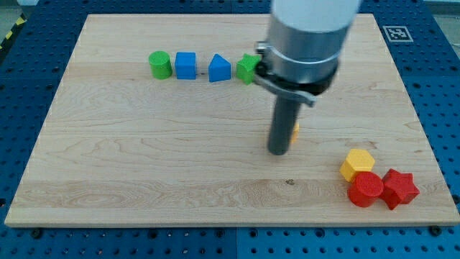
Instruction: Push the yellow heart to the top left of yellow hexagon
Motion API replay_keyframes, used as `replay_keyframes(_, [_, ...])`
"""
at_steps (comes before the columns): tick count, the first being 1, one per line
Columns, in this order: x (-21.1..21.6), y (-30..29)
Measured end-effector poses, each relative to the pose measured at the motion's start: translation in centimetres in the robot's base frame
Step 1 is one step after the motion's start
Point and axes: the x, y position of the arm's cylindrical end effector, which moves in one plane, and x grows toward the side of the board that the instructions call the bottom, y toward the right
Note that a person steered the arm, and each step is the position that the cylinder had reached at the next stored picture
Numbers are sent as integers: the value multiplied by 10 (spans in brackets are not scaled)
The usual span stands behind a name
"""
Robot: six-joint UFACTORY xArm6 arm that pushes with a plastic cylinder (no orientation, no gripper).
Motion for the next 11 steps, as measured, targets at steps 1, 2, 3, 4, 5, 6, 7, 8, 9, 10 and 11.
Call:
replay_keyframes(1, [-34,-37])
replay_keyframes(2, [-64,-33])
replay_keyframes(3, [-55,-17])
replay_keyframes(4, [-33,2])
replay_keyframes(5, [-26,28])
replay_keyframes(6, [-33,29])
replay_keyframes(7, [-48,29])
replay_keyframes(8, [-48,36])
replay_keyframes(9, [-44,42])
replay_keyframes(10, [-29,43])
replay_keyframes(11, [-14,48])
